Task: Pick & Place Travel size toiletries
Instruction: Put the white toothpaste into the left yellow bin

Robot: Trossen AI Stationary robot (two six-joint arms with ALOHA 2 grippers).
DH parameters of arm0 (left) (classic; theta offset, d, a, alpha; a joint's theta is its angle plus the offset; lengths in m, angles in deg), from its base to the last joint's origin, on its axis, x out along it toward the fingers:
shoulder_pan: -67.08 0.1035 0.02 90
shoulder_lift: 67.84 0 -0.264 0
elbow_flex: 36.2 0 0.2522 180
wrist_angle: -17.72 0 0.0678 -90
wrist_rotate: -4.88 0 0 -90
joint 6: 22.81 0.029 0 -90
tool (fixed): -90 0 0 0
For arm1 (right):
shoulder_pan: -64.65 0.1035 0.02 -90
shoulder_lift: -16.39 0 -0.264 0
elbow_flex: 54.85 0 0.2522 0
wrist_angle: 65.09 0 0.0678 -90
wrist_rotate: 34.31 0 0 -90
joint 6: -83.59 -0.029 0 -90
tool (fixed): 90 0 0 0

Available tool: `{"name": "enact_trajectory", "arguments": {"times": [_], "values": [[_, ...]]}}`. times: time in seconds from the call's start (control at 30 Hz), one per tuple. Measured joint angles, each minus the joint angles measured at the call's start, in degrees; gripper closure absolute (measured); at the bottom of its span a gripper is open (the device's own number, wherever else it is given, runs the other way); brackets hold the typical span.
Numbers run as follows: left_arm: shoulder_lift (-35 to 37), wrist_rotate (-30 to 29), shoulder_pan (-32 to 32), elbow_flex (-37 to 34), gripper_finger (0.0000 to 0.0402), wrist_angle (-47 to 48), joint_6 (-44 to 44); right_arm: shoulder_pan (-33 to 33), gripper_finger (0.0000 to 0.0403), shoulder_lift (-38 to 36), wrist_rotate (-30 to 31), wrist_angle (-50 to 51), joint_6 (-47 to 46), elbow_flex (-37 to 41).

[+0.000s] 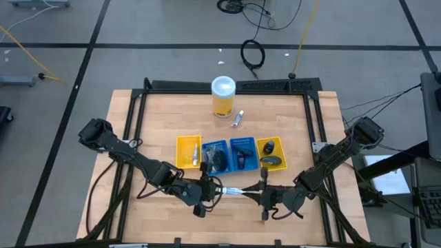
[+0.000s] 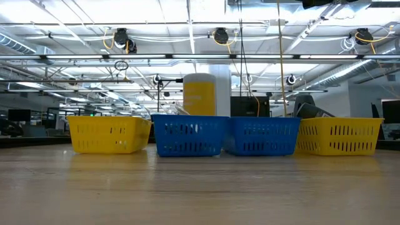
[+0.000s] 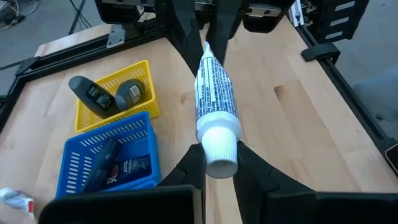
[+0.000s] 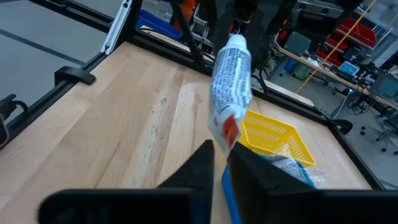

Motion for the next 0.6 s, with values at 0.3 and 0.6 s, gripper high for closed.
{"name": "enact_trajectory", "arguments": {"times": [0.3,0.6], "values": [[0.0,-3.3,0.0,0.0,0.0364,2.9,-1.6,0.1,0.0254,0.0,1.7,1.2,-2.2,0.0],[0.0,-6.5,0.1,0.0,0.0364,9.7,-5.7,0.1,0.0228,0.0,10.4,3.6,-2.2,0.0]]}}
